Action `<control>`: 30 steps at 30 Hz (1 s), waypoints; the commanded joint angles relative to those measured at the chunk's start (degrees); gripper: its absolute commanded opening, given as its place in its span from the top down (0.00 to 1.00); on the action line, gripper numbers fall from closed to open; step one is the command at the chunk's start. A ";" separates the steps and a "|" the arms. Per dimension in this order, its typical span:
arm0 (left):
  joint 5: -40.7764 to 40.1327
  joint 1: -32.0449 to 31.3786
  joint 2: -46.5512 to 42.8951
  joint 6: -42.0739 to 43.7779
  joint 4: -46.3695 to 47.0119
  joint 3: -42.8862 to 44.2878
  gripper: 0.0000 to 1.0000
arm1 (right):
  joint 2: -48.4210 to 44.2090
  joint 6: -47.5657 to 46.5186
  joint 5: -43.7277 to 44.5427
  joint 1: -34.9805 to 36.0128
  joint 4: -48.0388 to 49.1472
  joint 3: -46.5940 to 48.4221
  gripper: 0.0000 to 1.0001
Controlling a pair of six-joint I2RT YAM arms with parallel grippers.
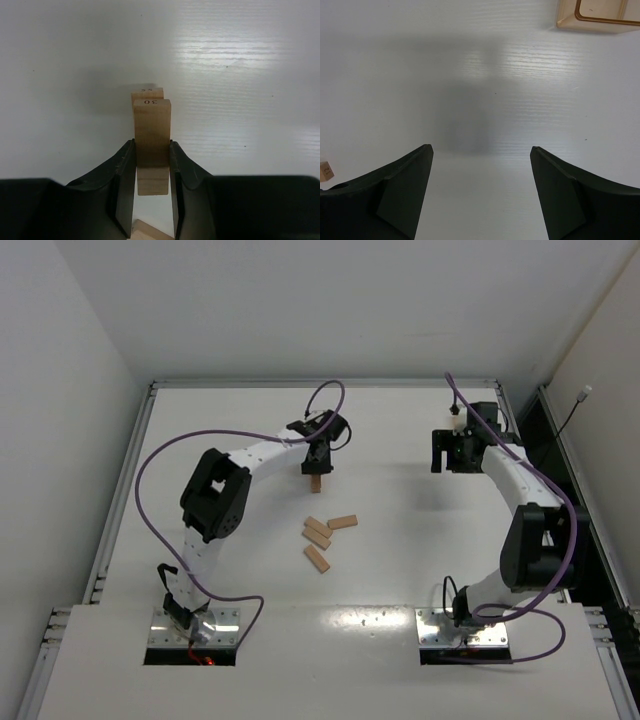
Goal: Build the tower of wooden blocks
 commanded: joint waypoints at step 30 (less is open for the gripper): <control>3.03 1.66 1.18 0.77 3.87 -5.01 0.53 | 0.65 -0.24 -1.16 0.30 0.90 2.47 0.25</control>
